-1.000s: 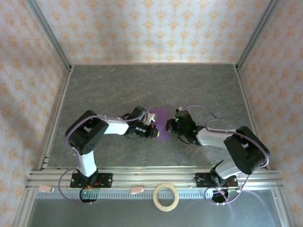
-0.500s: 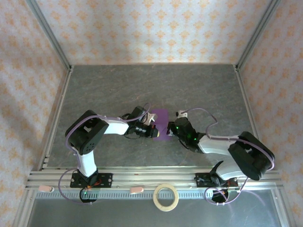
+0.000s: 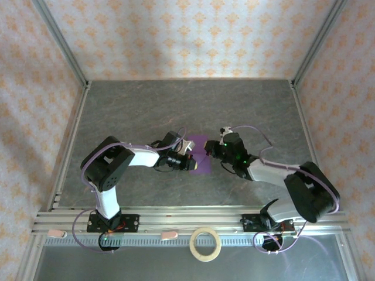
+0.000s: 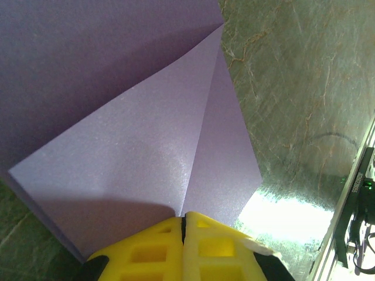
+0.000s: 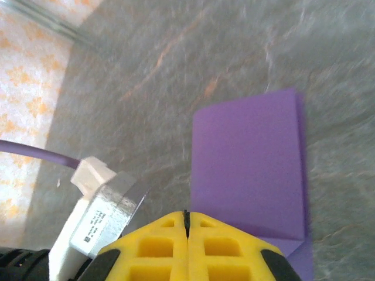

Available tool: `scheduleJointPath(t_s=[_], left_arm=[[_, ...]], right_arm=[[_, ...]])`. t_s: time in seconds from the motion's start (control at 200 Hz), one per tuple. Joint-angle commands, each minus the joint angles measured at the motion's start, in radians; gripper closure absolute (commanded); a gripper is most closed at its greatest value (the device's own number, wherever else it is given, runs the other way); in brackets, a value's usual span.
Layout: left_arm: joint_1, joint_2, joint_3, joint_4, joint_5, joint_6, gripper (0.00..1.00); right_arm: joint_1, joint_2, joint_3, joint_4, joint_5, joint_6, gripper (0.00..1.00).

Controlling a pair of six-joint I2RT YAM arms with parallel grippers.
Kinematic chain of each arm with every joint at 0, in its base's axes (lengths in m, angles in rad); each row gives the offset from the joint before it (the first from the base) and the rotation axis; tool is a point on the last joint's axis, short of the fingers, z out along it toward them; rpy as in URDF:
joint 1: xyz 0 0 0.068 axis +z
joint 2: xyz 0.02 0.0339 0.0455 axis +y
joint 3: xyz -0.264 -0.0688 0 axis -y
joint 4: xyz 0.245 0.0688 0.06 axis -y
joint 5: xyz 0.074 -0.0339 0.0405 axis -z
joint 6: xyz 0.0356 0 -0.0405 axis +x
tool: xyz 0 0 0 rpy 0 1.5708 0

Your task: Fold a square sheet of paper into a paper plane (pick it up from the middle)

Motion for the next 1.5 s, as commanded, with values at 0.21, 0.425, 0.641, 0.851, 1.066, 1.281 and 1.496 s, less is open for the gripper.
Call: scheduleJointPath(t_s=[0.21, 0.425, 0.641, 0.851, 1.066, 1.281, 1.496], left_arm=[[-0.01, 0.114, -0.053, -0.118, -0.145, 0.03, 1.0], [-0.01, 0.121, -0.047, -0.127, -0.146, 0.039, 1.0], [-0.009, 0.121, -0.038, -0.14, -0.146, 0.049, 1.0], [-0.01, 0.123, -0.035, -0.138, -0.143, 0.048, 1.0], [-0.009, 0.128, -0.041, -0.131, -0.144, 0.044, 1.0], [-0.009, 0.136, -0.046, -0.126, -0.145, 0.04, 1.0], [-0.01, 0.144, -0.052, -0.126, -0.147, 0.043, 1.0]], right_arm=[[0.022, 0.105, 0.046, -0.054, -0.076, 0.055, 1.0], [0.0, 0.095, 0.02, 0.006, -0.154, 0.304, 1.0], [-0.076, 0.135, 0.066, -0.048, -0.308, 0.392, 1.0], [-0.08, 0.198, 0.077, -0.07, -0.366, 0.34, 1.0], [-0.087, 0.272, 0.095, -0.094, -0.346, 0.28, 1.0], [-0.126, 0.31, 0.099, -0.164, -0.301, 0.224, 1.0], [-0.191, 0.289, 0.083, -0.19, -0.27, 0.186, 1.0]])
